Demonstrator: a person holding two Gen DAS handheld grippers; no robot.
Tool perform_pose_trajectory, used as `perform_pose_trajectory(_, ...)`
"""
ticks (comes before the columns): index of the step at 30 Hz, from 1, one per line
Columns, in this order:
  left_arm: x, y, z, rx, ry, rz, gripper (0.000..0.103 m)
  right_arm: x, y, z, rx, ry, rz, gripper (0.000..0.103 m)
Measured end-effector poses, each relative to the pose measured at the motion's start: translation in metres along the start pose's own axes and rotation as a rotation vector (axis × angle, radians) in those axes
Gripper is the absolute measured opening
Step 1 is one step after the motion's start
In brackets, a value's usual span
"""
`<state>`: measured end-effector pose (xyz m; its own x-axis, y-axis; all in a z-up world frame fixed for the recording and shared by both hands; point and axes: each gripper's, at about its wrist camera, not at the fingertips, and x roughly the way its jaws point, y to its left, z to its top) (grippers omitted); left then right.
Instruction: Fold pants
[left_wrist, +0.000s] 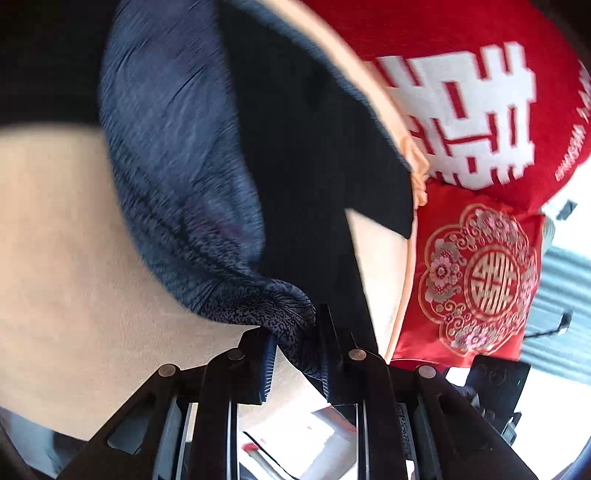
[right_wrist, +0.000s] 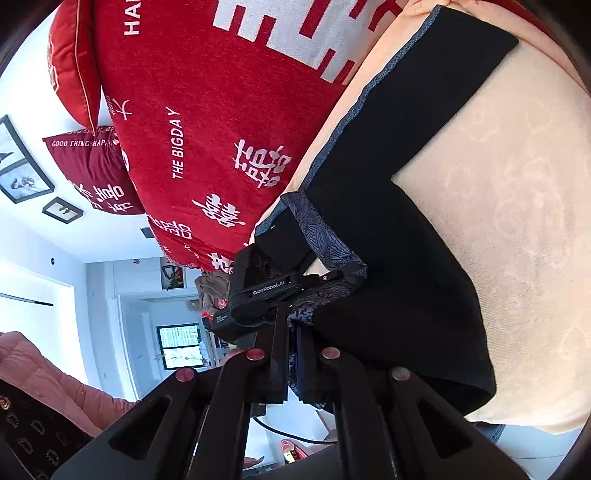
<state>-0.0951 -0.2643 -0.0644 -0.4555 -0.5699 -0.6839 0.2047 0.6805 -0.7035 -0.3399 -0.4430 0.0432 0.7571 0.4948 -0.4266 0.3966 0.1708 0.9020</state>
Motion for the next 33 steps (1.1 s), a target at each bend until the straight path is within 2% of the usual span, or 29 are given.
perform_pose_trajectory(4,-0.009,-0.051,0.019,0.139,-0.052,0.016,0.022,-0.014,0.005,0.02,-0.016,-0.052,0.015,0.003)
perform_pose_trajectory(8,-0.006,-0.087,0.042,0.216,-0.085,-0.011,0.022,-0.029,0.016,0.054,-0.068,-0.098,-0.001,0.003)
perform_pose_trajectory(14,0.023,-0.136,0.084,0.307,-0.117,-0.011,0.022,-0.053,0.028,0.132,-0.147,-0.173,-0.071,0.003)
perform_pose_trajectory(18,0.047,-0.152,0.121,0.336,-0.134,0.02,0.022,-0.058,0.018,0.189,-0.158,-0.199,-0.169,0.003)
perform_pose_trajectory(20,0.059,-0.158,0.134,0.368,-0.143,0.066,0.022,-0.054,0.007,0.212,-0.165,-0.196,-0.227,0.003)
perform_pose_trajectory(25,0.08,-0.162,0.144,0.443,-0.176,0.244,0.022,-0.026,-0.039,0.255,-0.119,-0.176,-0.393,0.006)
perform_pose_trajectory(27,0.081,-0.157,0.145,0.439,-0.179,0.299,0.022,-0.014,-0.056,0.266,-0.125,-0.159,-0.463,0.007)
perform_pose_trajectory(29,0.08,-0.153,0.143,0.434,-0.185,0.392,0.022,-0.004,-0.066,0.274,-0.14,-0.135,-0.543,0.007)
perform_pose_trajectory(33,0.074,-0.143,0.14,0.425,-0.214,0.506,0.023,0.007,-0.064,0.275,-0.189,-0.103,-0.646,0.008)
